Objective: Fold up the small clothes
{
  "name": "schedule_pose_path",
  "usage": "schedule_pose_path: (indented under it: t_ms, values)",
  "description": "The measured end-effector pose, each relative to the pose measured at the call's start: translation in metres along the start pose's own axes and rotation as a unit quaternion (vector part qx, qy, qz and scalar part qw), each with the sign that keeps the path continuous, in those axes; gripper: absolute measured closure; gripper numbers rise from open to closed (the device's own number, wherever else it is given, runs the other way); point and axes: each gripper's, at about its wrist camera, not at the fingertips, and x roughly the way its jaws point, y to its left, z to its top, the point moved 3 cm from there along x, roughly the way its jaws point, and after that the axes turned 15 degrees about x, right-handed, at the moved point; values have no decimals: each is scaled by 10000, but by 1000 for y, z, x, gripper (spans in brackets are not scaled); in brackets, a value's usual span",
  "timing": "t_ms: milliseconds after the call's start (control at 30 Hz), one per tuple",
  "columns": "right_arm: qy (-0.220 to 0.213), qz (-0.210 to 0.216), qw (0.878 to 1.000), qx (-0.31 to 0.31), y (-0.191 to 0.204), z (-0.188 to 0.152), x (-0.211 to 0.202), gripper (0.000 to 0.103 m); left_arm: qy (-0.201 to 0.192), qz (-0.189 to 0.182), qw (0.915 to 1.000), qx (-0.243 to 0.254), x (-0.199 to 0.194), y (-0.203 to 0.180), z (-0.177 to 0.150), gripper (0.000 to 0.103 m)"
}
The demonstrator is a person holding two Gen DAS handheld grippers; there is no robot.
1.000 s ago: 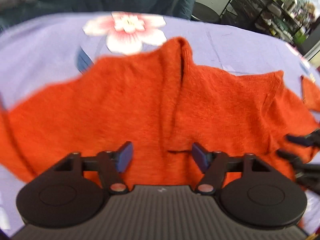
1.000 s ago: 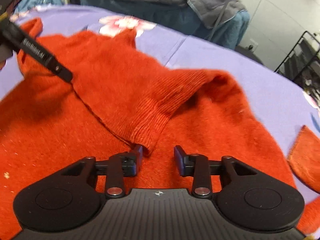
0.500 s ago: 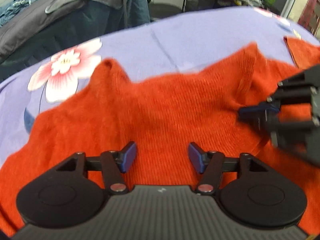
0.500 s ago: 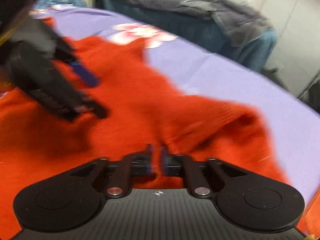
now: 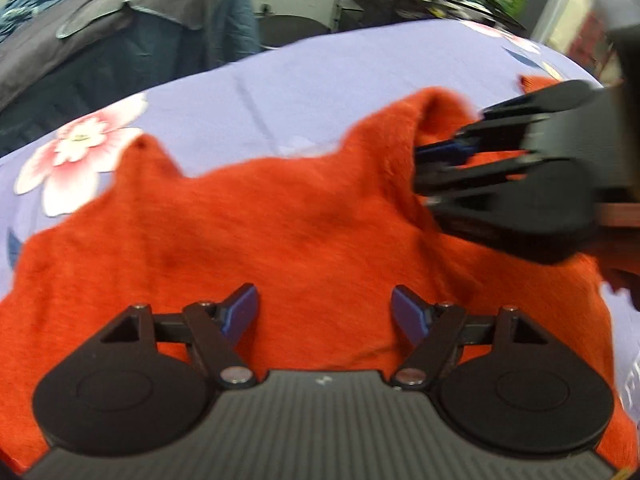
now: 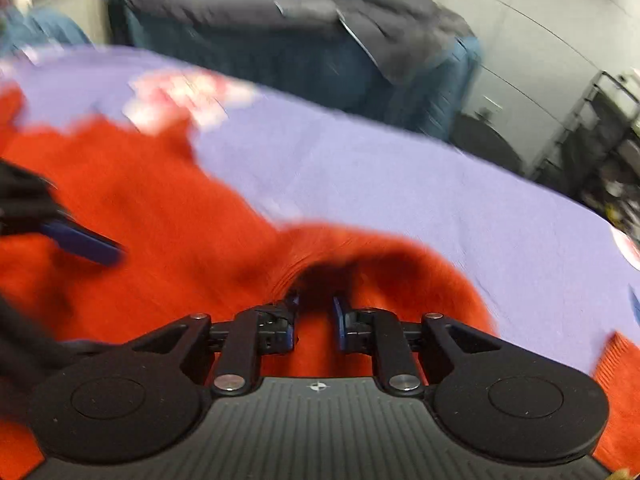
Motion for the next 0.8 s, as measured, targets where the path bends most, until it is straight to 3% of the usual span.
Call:
schedule_pose_path:
  t_ms: [67,167,267,400,533,633,733,767,800]
  values:
    - [-1,7,9984,557,-17,-4,2,77,31,-101,9999,131,3,-12,1,25]
    - [-13,-273,9952,942,-33,-2,-8,76,156,31,9993,339,12,-26,2,20]
    - [-406,270,9867,1554,-50,-3,-48,62,211,90,9988,444,9,-35,2,19]
    - [-821,63,9837,1596,-84,-6,-98,31,-39,-31,9996,264,-21,-43,-5,19]
    - [-655,-240,9800,1863,-146,-2,-103,28,-265,-42,9995,178,-59,-59,-19,19]
    - [-434,-498,9821,1762,-184,7,-95,27,-303,-37,9995,107,-80,-69,-29,18]
    - [-222,-496,9891,1369,-191,17,-80,26,-280,-42,9996,-64,-96,-78,-33,17]
    - [-223,-399,9931,1084,-189,19,-76,23,-283,-46,9995,-123,-101,-79,-35,17]
    - [-129,-383,9965,739,-185,24,-68,9,-275,-39,9995,-168,-107,-80,-36,17]
